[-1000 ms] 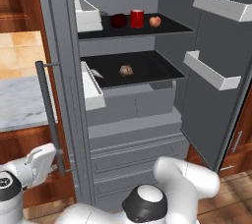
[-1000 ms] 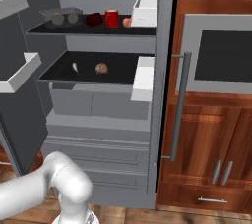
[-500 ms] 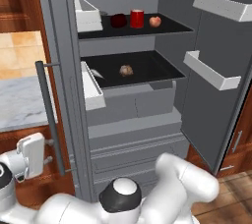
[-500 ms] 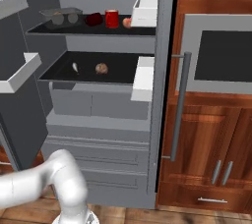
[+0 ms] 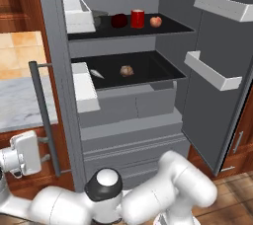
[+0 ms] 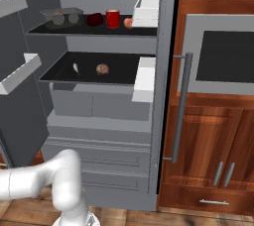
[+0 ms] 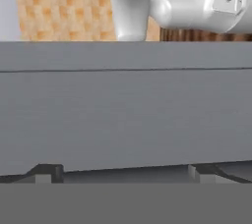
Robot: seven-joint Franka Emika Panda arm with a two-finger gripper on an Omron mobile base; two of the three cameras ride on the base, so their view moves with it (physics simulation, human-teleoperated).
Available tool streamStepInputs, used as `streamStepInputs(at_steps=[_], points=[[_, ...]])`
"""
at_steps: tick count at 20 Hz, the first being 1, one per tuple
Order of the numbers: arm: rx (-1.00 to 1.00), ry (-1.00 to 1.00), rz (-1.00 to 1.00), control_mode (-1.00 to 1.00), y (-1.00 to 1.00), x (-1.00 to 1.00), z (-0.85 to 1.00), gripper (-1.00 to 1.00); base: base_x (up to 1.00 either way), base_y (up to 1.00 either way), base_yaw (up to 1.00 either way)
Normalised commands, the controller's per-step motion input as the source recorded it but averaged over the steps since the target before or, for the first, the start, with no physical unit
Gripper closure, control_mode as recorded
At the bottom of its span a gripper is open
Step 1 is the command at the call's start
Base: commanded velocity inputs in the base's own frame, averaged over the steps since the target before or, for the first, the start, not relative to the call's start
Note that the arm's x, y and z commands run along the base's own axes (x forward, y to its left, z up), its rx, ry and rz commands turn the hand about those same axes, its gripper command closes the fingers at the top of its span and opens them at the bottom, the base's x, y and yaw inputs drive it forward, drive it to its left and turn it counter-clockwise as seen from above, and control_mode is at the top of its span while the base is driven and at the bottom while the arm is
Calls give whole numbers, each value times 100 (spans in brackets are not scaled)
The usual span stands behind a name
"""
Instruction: Place the tupperware on the top shelf of the fridge. Make space for the tupperware among the existing items by rearranging them on the shelves if needed. Close the fridge door when finished.
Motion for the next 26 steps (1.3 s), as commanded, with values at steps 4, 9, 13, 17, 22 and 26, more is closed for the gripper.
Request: streamStepInputs(at_steps=[4,9,13,17,22,26], points=[[-10,1,-11,-100,24,36,-26,-100,0,0,0],[2,3,-19,-100,-35,53,0,-100,0,0,0],[10,6,-38,-100,-100,1,0,-100,0,0,0],[18,-1,-26,-100,-100,-17,1,-100,0,0,0],[29,-20,1,-100,-100,-43,3,-100,0,0,0],[32,-26,20,-100,-100,-15,0,-100,0,0,0]])
